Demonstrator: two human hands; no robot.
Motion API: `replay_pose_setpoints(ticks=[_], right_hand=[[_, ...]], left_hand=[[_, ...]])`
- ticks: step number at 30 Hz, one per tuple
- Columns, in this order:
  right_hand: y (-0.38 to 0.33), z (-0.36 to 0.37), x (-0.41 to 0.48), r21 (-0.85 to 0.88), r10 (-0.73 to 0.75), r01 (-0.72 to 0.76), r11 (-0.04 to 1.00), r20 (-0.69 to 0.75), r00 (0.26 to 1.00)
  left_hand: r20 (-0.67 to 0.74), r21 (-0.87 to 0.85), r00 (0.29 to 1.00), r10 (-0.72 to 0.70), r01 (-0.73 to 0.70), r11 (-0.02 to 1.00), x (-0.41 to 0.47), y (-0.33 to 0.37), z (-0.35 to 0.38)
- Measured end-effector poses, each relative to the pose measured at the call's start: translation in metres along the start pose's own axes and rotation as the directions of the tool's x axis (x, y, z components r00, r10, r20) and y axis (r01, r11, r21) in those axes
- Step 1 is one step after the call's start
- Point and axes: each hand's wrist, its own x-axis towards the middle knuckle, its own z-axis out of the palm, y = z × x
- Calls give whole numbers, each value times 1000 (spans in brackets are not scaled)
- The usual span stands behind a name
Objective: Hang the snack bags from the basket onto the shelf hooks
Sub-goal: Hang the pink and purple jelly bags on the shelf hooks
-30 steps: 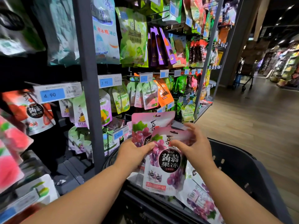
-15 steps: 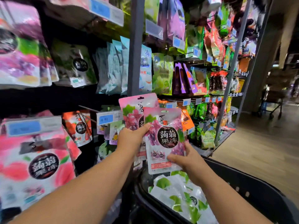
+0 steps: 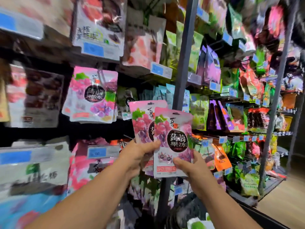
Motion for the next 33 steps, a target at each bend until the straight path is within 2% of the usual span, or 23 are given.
replay_pose_setpoints(ticks=[5,8,14,21,27,33], right_hand=[[-22,44,17,13,-49,48,999,85,995],[-36,71,30,15,-56,55,998,75,996],[-61,124,55,44,-118,112,993,174,978],[-80,176,73,37,-219,217,976,258,941],[-87,200,89,61,-227,219,974,233,946],[-90,208,92,5,-231,238,971,256,938]], left_hand=[[-159,-5,979,129,-132,991,-14,32,-32],[-248,-12,955,162,-170,985,-21,50,-56],[-386,75,892,234,-223,972,-41,78,-107],[-438,222,822,363,-292,930,-58,112,-146],[-490,301,761,425,-310,902,-64,128,-168],[-511,317,748,424,-295,901,-71,136,-183]])
